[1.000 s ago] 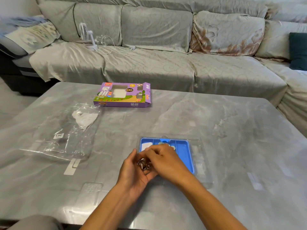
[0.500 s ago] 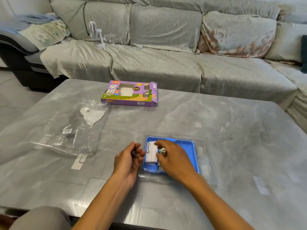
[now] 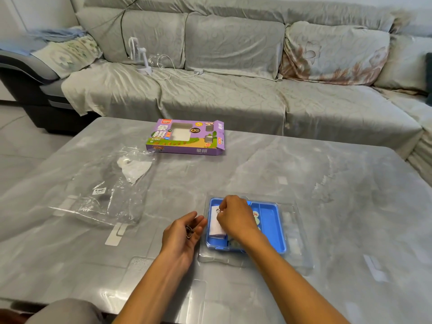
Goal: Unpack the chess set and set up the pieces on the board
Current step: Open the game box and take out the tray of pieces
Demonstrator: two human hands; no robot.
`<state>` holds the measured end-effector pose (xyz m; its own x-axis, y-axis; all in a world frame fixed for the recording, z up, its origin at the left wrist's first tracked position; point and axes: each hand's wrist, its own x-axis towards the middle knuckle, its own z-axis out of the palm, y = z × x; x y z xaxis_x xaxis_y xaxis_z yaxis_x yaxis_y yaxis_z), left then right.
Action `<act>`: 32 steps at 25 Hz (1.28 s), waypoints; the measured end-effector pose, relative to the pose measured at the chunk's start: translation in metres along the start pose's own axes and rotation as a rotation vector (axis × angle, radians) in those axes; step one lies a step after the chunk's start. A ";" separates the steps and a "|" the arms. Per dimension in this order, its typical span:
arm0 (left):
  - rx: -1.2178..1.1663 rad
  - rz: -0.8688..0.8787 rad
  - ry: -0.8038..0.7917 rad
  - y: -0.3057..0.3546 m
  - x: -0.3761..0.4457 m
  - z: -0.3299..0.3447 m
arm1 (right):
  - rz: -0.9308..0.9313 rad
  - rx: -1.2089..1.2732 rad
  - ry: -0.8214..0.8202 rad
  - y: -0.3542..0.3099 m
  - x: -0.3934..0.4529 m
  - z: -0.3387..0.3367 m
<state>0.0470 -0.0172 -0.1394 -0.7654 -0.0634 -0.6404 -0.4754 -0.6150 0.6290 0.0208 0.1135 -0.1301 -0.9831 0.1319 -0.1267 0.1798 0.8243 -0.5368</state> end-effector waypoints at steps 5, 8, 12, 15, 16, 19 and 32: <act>0.161 0.014 -0.011 -0.002 0.003 -0.001 | -0.076 -0.170 -0.001 -0.004 -0.019 0.008; 0.164 0.074 0.027 -0.004 0.006 -0.002 | -0.119 -0.291 0.104 0.004 -0.031 0.010; 0.118 0.138 0.065 -0.009 0.007 -0.003 | -0.110 -0.312 0.090 0.008 -0.036 0.011; -0.038 0.139 0.063 -0.002 0.001 -0.002 | -0.116 -0.337 0.041 0.008 -0.033 0.010; -0.099 0.116 0.044 0.002 -0.001 -0.002 | -0.130 -0.347 0.030 0.008 -0.035 0.010; -0.180 0.014 -0.036 0.006 -0.007 -0.001 | -0.224 -0.374 0.112 0.017 -0.046 0.019; -0.190 -0.049 -0.164 0.002 -0.012 0.003 | -0.142 -0.234 0.124 0.017 -0.047 0.020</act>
<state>0.0545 -0.0156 -0.1291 -0.8108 0.0888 -0.5786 -0.4355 -0.7519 0.4949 0.0709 0.1105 -0.1501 -0.9971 0.0602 0.0462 0.0415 0.9419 -0.3334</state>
